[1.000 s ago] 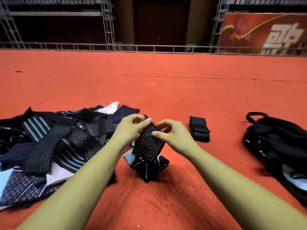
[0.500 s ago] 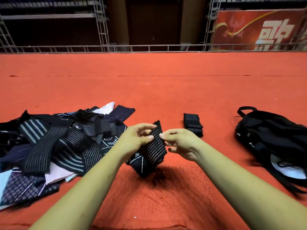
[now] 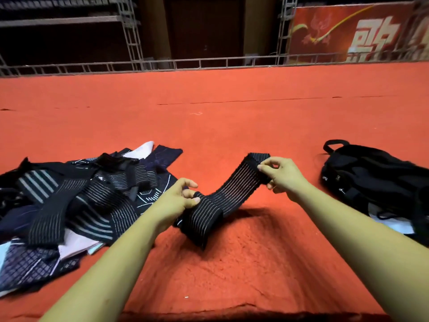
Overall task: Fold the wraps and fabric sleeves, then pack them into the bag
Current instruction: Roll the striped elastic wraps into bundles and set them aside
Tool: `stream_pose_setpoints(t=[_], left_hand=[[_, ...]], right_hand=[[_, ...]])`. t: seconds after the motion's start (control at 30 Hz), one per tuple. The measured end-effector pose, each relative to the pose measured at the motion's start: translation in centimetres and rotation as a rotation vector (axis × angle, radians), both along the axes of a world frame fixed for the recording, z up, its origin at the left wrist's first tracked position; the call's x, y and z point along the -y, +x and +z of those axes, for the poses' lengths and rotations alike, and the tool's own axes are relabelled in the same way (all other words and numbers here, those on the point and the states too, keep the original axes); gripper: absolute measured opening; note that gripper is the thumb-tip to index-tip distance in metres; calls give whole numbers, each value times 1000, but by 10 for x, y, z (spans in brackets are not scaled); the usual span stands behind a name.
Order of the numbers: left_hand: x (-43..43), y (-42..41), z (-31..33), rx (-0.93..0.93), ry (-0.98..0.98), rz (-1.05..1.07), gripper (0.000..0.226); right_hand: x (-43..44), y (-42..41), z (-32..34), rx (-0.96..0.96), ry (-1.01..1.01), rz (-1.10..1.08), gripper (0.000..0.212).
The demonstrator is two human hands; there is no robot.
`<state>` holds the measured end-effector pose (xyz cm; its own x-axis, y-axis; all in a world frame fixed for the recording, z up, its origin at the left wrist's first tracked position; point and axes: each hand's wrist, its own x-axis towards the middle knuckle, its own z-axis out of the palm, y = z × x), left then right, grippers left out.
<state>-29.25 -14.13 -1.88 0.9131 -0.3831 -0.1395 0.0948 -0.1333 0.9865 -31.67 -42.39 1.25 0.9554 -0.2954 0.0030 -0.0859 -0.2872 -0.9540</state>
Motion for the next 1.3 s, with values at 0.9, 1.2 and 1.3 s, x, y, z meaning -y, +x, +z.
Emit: stream_pose_setpoints(t=[0.9, 1.2, 1.3], left_hand=[[48, -40, -5, -131, -245, -325, 28], [69, -66, -26, -471, -750, -483, 41], [74, -64, -31, -511, -681, -346, 42]], right_hand=[[-14, 3, 83, 207, 266, 63, 9], [-21, -1, 65, 340, 250, 8, 11], [-26, -9, 53, 354, 228, 34, 11]])
